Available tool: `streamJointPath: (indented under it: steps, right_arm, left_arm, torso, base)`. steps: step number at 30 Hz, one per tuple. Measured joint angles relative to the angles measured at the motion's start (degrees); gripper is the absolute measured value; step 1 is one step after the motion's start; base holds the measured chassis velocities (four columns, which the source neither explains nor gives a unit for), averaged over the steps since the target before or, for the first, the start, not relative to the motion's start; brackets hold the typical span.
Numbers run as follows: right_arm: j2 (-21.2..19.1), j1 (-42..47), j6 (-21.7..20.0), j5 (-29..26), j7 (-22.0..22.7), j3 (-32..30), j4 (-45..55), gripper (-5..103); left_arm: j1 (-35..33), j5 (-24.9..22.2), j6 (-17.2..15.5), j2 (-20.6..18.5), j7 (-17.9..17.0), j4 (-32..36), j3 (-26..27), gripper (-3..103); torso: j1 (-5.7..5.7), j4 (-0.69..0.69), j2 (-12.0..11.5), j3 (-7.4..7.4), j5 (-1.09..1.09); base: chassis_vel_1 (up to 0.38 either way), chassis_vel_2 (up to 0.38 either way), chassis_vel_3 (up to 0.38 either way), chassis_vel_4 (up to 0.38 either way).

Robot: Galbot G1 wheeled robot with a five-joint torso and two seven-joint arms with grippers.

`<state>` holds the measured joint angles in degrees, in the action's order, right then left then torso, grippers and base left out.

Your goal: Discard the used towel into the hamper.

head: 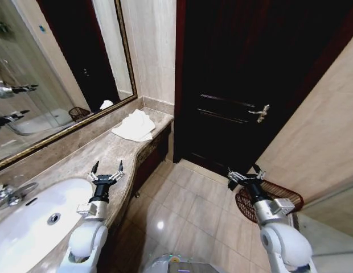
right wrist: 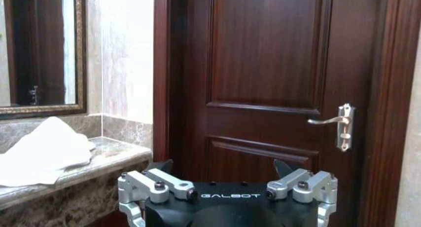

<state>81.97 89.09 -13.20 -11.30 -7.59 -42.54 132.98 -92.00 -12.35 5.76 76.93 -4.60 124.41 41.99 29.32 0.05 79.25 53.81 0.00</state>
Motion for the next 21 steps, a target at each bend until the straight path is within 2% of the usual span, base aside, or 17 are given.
streamJointPath:
  steps: [4, 21]
  right_arm:
    - [0.1, 0.1, 0.1, 0.0, -0.1, -0.1, 0.0, 100]
    - [0.2, 0.2, 1.1, -0.6, -0.1, -0.2, 0.3, 100]
  left_arm:
    - [-0.5, 0.2, -2.2, 0.1, -0.4, 1.6, 0.0, 100]
    - [0.1, 0.6, -3.2, 0.1, -0.3, 2.0, 0.0, 100]
  torso:
    - [-0.01, 0.0, 0.0, 0.0, 0.0]
    - [-0.01, 0.01, 0.0, 0.0, 0.0]
  base:
    - [-0.099, 0.107, 0.12, -0.112]
    - [-0.111, 0.118, 0.117, -0.111]
